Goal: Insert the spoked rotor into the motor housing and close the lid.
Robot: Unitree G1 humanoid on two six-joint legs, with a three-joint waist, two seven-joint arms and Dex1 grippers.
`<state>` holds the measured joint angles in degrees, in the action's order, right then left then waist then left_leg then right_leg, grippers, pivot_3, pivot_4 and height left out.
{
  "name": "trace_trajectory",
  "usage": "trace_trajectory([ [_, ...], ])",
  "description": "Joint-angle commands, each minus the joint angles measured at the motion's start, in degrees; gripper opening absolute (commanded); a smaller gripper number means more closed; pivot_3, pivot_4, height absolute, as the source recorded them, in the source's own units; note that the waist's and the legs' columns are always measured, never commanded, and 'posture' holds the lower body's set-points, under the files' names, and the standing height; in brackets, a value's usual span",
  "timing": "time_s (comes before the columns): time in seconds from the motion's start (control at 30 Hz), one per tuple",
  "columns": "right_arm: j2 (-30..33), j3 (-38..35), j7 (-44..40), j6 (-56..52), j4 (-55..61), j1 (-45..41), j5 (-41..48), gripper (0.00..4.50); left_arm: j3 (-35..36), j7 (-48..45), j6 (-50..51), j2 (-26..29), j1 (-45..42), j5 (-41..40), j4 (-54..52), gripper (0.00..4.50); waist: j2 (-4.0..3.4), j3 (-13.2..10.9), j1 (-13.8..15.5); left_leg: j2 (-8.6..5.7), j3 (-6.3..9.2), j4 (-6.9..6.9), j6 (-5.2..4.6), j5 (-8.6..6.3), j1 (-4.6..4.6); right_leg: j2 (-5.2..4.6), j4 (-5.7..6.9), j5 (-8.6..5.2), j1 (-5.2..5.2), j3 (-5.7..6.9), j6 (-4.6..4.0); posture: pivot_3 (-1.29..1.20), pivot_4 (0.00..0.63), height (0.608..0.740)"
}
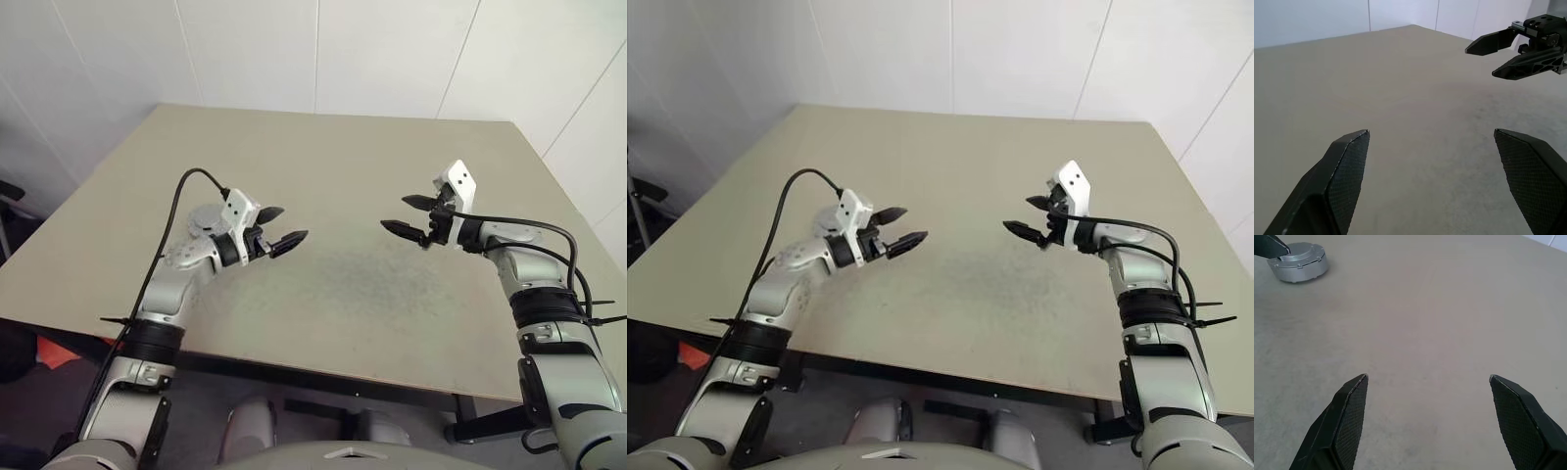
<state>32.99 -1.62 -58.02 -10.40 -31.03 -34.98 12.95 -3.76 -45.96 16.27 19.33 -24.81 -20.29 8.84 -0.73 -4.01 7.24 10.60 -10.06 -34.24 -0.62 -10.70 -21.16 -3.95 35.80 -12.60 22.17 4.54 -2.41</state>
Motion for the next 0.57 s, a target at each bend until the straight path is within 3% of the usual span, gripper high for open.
trace_trajectory([
  [0.03,0.3,-1.4,0.7,0.9,0.1,-1.4,0.4,4.50,1.3,0.2,-1.1,0.3,-0.8,0.1,-1.3,4.33,0.00,0.0,0.0,0.00,0.00,0.00,0.00,0.00,0.00,0.00,0.00,0.00,0.00,0.00,0.00,0.00,0.000,0.740],
  [0.57,0.6,-1.6,5.4,5.4,-4.0,-0.8,-2.4,4.50,1.7,1.0,-1.0,-1.3,-0.7,0.2,-1.5,4.33,0.00,0.0,0.0,0.00,0.00,-0.02,0.01,0.01,0.01,0.00,0.00,0.00,-0.01,0.00,0.00,0.00,0.000,0.740],
])
